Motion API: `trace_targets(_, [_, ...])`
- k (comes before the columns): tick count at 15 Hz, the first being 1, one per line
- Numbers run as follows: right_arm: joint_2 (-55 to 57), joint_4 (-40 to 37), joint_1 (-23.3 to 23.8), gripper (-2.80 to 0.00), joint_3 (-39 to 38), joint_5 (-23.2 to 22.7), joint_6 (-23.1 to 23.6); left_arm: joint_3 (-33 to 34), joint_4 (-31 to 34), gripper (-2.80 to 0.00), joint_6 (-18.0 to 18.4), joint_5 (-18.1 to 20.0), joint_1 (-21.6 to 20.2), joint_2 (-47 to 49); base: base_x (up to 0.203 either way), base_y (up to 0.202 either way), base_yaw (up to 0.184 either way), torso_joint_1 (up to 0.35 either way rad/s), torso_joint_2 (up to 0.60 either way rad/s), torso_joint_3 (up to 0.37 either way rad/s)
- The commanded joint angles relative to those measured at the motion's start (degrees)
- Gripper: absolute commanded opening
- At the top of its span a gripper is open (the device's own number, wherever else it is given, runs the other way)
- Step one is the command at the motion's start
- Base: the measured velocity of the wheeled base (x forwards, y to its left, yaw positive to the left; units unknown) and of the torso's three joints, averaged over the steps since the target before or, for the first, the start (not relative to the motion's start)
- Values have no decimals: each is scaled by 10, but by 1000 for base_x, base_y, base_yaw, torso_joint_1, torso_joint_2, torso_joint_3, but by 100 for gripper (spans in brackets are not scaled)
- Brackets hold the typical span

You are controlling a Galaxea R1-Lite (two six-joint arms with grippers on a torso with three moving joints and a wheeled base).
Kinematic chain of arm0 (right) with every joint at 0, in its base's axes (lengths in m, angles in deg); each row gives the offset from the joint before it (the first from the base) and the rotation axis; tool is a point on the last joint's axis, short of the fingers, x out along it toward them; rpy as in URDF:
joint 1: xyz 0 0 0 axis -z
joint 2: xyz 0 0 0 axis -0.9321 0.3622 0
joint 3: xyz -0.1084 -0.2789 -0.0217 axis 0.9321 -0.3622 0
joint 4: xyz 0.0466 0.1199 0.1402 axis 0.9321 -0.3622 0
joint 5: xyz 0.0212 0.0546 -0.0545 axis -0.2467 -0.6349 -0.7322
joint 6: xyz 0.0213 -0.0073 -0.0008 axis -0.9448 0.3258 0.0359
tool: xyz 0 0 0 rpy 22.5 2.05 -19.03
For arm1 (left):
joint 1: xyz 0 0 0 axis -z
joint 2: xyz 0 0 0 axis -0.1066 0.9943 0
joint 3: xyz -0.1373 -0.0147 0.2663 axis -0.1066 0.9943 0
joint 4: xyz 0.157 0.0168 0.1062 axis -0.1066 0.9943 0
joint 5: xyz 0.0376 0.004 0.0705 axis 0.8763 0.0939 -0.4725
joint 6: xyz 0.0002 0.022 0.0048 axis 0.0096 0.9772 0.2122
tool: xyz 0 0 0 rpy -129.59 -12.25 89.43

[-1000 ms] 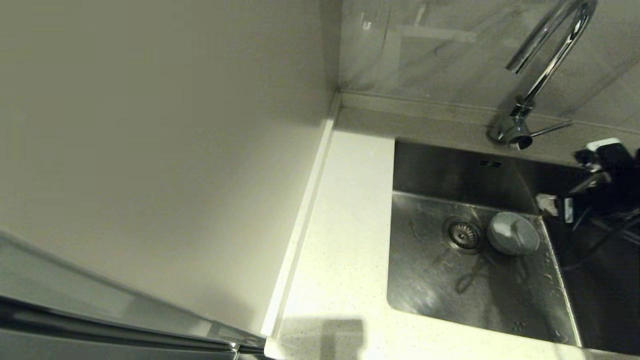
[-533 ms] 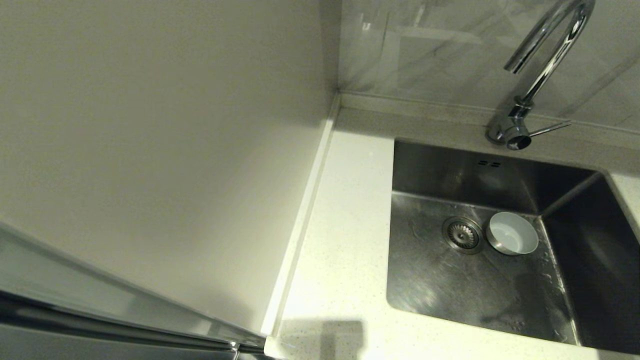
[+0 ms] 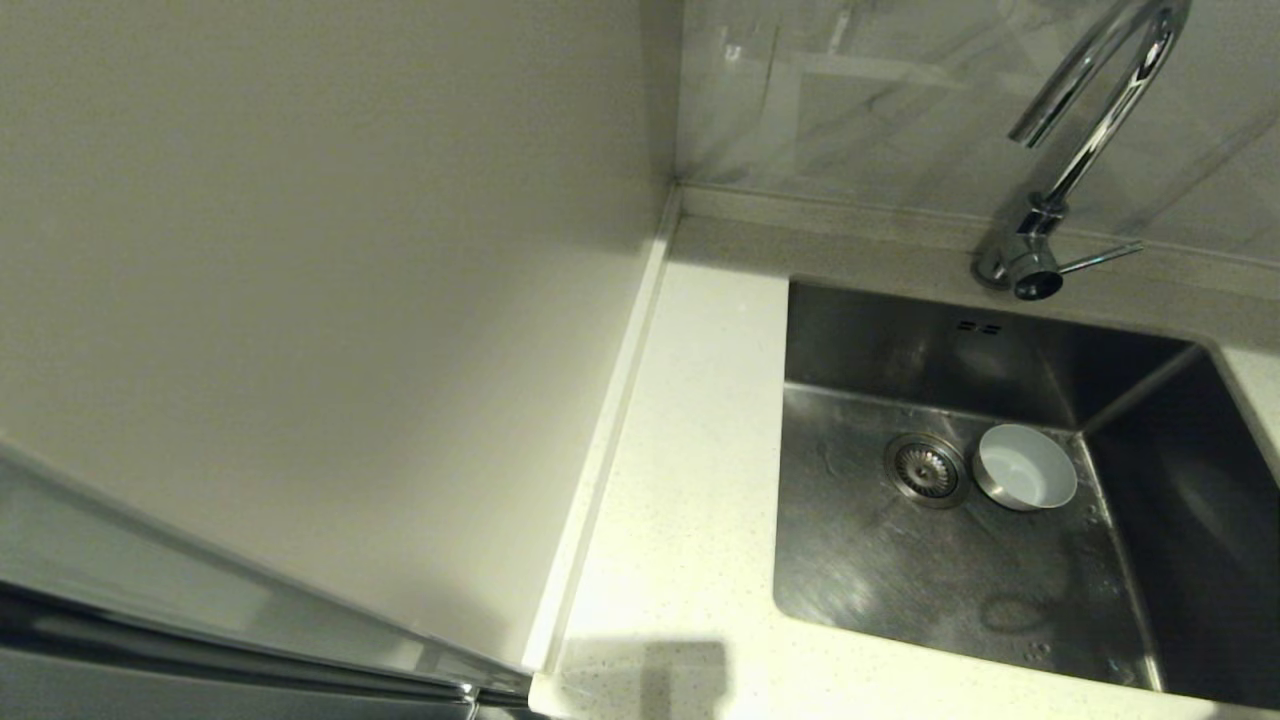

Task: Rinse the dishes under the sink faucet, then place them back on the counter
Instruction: Put a bowl into the sink

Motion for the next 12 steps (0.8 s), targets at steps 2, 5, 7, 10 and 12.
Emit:
trace_targets(2, [109,1,15,0,59,-10,2,0,0,-280,-1,0,0,-2,0,0,0,0,0,0])
trace_targets(5, [186,2,51,0,110,-31,8,0,0,-280,-1,0,0,-2,0,0,0,0,0,0])
trace_targets(7, [236,2,87,0,142,-50,10,0,0,-280,-1,0,0,-2,0,0,0,0,0,0])
trace_targets(10, [299,1,133,0,174,-83,12,0,0,-280,-1,0,0,-2,0,0,0,0,0,0])
trace_targets(12, [332,1,150,0,186,-105,13,0,0,-280,-1,0,0,-2,0,0,0,0,0,0])
